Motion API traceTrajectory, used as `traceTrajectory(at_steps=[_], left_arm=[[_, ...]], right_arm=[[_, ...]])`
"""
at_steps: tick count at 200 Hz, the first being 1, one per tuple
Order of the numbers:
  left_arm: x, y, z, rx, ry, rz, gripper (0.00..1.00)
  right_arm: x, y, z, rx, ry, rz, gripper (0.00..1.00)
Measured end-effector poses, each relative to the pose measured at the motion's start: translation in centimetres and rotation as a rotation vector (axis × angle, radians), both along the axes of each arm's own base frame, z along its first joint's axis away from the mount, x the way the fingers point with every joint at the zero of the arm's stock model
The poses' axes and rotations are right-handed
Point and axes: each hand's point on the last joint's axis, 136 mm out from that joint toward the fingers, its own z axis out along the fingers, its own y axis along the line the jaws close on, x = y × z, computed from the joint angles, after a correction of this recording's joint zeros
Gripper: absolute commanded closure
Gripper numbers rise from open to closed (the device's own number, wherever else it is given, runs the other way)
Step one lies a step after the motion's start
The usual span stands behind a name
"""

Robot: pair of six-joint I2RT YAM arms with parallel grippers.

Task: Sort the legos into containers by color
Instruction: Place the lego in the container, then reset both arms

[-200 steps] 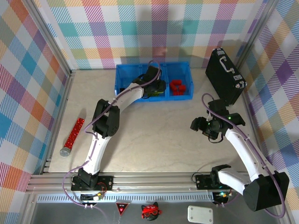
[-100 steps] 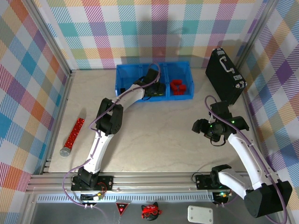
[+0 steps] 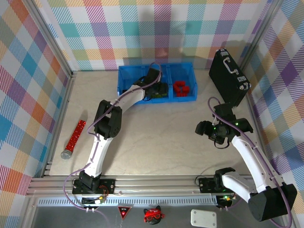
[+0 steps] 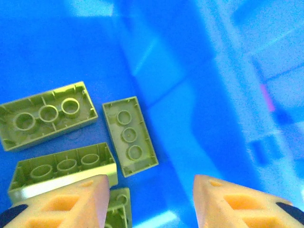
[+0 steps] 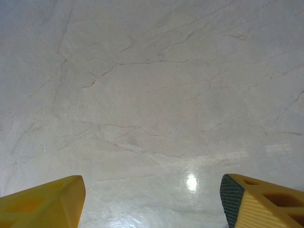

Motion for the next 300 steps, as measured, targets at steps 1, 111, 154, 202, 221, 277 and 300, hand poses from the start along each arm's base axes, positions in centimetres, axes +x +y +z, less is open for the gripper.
traceTrajectory(at_steps=[1,111,154,202,221,277,300], left_arm=[[-0.1,0.0,0.2,-0.001,-0.002,0.0,0.49],[-10.1,9.7,5.5,0.162,-0.062,0.091,0.0],[-14.2,15.3,4.3,0.3,-0.062,0.193,0.0],[-17.0,24.2,2.7,0.496,-0.069,0.41,0.0],[-18.2,28.3,1.7,0.559,-0.053,0.507,0.0],[-20.0,35.8,-1.8,0.63,-0.037,0.65,0.0],[-19.3,35.8,-3.0,0.622,-0.087,0.608,0.0]], right_arm=[[0.1,0.0,0.0,-0.001,-0.003,-0.001,0.18],[6.4,-4.5,-0.6,-0.329,-0.194,-0.045,0.01],[9.1,-6.2,-1.3,-0.467,-0.284,-0.047,0.01],[11.4,-7.7,-3.3,-0.576,-0.373,-0.038,0.01],[12.2,-8.5,-4.0,-0.609,-0.395,-0.047,0.01],[14.7,-10.4,-6.0,-0.666,-0.467,-0.078,0.01],[15.0,-10.2,-6.7,-0.656,-0.539,-0.067,0.01]])
